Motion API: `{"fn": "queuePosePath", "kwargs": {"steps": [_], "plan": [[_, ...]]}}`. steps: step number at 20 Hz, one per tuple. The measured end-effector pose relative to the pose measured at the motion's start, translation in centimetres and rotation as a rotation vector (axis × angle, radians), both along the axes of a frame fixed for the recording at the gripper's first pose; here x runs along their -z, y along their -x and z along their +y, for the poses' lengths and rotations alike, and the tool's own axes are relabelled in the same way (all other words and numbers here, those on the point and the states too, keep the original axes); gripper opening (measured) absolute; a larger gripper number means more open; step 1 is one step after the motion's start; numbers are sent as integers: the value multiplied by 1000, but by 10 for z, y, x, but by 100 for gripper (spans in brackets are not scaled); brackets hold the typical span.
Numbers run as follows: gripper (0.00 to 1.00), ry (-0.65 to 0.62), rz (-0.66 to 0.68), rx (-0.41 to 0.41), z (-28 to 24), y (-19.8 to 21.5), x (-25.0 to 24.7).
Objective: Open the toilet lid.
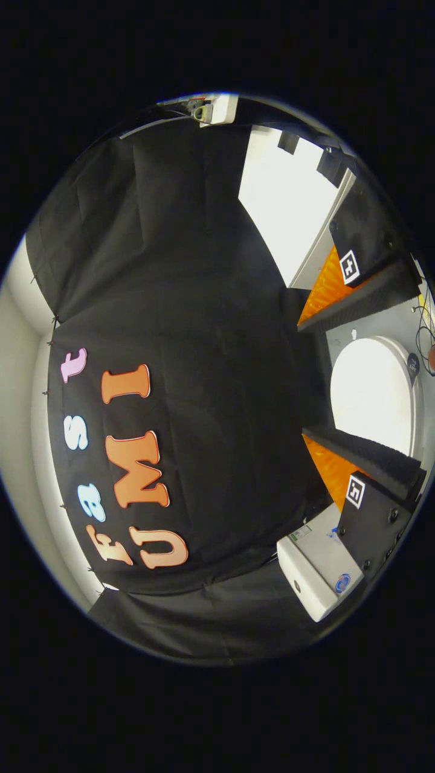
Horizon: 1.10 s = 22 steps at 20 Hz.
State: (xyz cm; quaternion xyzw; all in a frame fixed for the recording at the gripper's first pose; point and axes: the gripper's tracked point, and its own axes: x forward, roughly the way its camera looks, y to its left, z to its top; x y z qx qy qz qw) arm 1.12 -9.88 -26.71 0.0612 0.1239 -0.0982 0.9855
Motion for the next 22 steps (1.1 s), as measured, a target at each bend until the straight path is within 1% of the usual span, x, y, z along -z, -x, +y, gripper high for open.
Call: {"fn": "queuePosePath", "kwargs": {"steps": [4,10,13,18,22], "plan": [[98,-41,52,-20,-1,5,51],[99,-246,178,-8,-13,18,137],[99,-300,235,12,-24,27,176],[99,-468,360,44,-32,63,236],[99,-588,435,40,-27,89,275]]}}
